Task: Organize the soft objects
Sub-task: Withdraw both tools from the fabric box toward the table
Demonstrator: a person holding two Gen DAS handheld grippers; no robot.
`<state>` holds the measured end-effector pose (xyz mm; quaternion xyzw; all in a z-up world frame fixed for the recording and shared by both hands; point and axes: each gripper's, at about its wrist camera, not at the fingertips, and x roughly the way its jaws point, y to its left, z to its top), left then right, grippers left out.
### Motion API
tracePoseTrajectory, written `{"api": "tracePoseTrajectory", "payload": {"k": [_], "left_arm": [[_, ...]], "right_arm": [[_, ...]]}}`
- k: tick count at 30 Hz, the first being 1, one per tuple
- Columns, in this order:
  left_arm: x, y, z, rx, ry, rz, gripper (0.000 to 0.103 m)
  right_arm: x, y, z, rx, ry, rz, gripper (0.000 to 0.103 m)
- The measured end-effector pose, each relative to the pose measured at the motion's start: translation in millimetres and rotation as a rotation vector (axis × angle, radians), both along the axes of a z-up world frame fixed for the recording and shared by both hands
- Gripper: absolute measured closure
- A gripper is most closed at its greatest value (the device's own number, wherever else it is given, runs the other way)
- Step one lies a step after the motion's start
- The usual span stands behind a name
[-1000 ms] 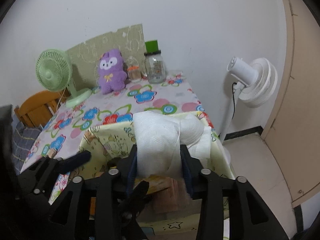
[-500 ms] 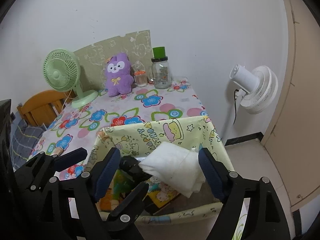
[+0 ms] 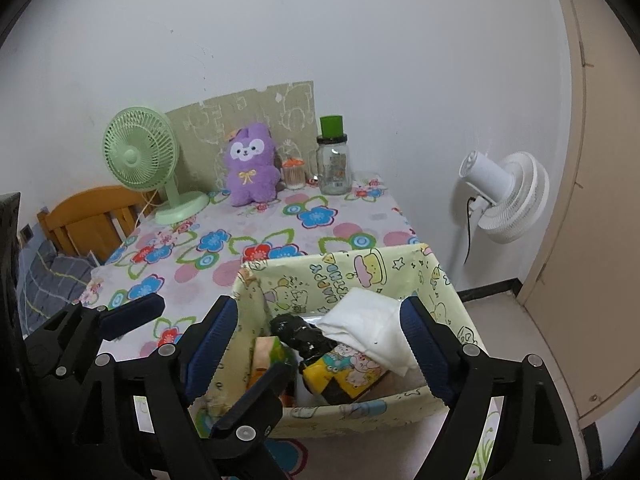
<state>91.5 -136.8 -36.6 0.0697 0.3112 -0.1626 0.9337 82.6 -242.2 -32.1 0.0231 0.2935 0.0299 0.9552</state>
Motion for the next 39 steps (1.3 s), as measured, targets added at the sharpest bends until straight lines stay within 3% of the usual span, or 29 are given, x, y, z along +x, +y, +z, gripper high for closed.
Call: {"api": "tracePoseTrajectory", "payload": {"k": [7,19,39], "left_arm": [[-12.1,15.6,13.3,0.001,-0.043,0.010,0.000],[-25.4,52.9,18.9,-0.005,-0.062,0.054,0.000],[-22.9,117.3,0.9,-0.029,-0.045,0.124,0.000]], "right_arm": [[-12.7,14.9,13.8,0.003,-0.028,-0.014,0.011],[-23.3,48.6,21.1,0.000,-0.038,0.010,0.009],[-18.0,113.2,5.7,-0.022,-0.026,0.090,0.009]]}}
